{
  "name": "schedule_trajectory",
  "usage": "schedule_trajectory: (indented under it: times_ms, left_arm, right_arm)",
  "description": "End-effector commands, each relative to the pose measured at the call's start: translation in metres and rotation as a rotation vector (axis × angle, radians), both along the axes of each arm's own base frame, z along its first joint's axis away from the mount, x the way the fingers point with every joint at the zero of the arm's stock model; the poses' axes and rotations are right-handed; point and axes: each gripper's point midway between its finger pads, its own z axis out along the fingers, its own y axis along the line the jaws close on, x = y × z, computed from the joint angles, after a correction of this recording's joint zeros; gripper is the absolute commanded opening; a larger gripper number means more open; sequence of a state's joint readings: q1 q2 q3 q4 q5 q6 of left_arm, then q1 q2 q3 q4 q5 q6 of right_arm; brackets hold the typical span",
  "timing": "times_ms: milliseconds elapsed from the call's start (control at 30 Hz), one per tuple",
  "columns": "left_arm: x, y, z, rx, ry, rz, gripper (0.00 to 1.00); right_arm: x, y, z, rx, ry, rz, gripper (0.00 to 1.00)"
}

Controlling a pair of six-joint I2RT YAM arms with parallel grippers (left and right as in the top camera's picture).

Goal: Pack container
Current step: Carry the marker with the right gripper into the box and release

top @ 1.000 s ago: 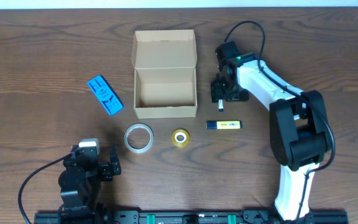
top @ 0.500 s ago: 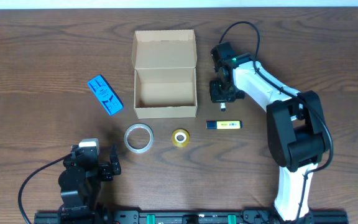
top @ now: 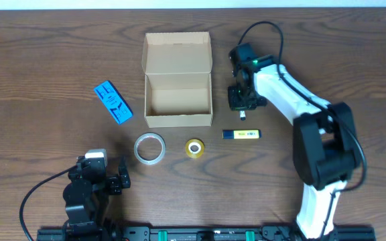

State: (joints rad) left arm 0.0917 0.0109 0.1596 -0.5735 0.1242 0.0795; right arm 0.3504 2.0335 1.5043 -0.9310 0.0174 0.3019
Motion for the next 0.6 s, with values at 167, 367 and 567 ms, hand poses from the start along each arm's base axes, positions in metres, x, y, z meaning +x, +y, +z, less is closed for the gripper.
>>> schedule_trajectory:
  times_ms: [167, 367, 567]
  left_arm:
    - [0.0, 0.001, -0.002, 0.008, -0.001, -0.002, 0.95]
    - [0.0, 0.001, -0.002, 0.008, -0.001, -0.001, 0.95]
    - [0.0, 0.001, -0.002, 0.008, -0.001, -0.002, 0.95]
  right_arm:
    - [-0.006, 0.032, 0.103, 0.058, -0.232, 0.233, 0.01]
    - [-0.023, 0.092, 0.129, 0.061, -0.334, 0.544, 0.01]
    - [-0.028, 0.146, 0.14, 0.06, -0.466, 0.803, 0.01]
